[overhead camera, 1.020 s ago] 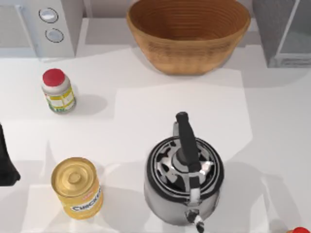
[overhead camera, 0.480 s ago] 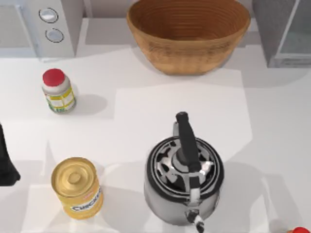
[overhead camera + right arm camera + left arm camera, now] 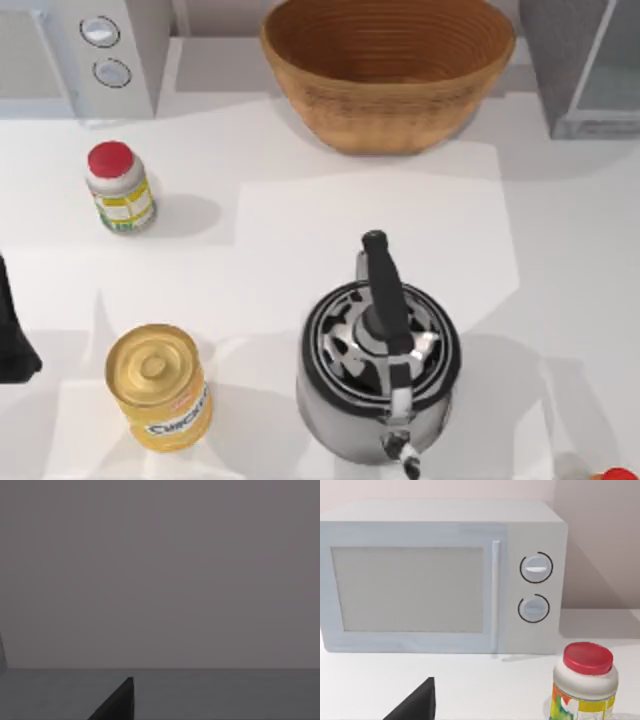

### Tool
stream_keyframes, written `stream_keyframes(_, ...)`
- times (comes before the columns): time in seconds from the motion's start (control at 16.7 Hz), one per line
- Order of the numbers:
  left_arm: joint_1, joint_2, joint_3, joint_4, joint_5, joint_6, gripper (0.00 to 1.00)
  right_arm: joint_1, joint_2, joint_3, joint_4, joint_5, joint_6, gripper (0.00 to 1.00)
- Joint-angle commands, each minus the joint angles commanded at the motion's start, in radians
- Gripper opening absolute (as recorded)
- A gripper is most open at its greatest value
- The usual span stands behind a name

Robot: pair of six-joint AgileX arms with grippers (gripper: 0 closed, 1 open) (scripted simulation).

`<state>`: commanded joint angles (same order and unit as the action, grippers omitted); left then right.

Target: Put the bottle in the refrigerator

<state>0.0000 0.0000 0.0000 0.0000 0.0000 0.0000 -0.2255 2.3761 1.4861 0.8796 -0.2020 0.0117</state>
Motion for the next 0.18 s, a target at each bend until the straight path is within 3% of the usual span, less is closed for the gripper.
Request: stream_keyframes(0.18,0.000,0.000,0.000,0.000,0.000,0.000,1.00,0.000,0.000,0.000,0.000,0.000,0.000,1.00)
